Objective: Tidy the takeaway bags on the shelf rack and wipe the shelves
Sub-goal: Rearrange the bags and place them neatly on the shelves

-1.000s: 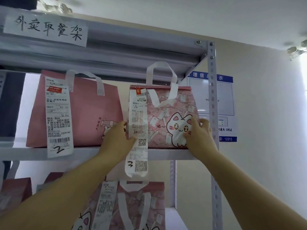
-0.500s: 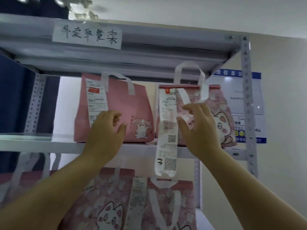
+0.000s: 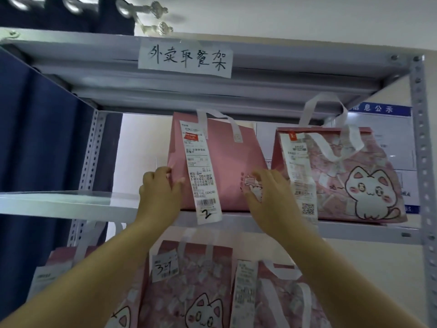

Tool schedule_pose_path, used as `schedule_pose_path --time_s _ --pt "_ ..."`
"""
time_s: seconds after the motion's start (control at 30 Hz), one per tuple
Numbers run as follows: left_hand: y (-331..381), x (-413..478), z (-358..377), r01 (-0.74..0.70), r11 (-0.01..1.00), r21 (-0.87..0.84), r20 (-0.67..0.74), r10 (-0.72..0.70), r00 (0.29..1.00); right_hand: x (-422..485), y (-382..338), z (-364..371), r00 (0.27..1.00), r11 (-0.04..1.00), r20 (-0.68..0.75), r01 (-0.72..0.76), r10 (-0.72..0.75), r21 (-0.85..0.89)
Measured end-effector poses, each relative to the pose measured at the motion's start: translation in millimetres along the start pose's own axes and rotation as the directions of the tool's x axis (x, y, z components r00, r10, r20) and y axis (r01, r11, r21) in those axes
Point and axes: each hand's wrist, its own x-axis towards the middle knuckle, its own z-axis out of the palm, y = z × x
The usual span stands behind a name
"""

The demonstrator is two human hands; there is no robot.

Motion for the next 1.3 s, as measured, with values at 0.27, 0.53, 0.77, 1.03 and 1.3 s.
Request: schedule_pose_path --time_s 0.27,0.53,0.77,1.03,1.3 --pt "-30 24 -13 0.013 1.0 0.013 0.033 -0.013 0.999 12 0 17 0.925 0.932 0.113 -0.357 0.362 -0.064" --pt "-45 41 -15 -0.016 1.0 0.014 0.098 0.015 0.995 15 -9 28 0.849 0.869 0.213 -0.496 0.484 0.003" --pt "-47 32 -20 -0.1 0.994 -0.033 0.084 0.103 0.991 8 -17 23 0.88 0.882 0.069 -0.467 0.47 -0.065" --pt "-46 23 -29 -0.144 0.986 -0.083 0.082 0.151 0.985 2 -27 13 0.877 0.875 0.013 -0.479 0.481 -0.063" --pt "-47 -9 -57 -0.279 0.948 -0.152 0.002 0.282 0.959 -26 -60 -6 0.939 0.951 -0.151 -0.302 0.308 0.057"
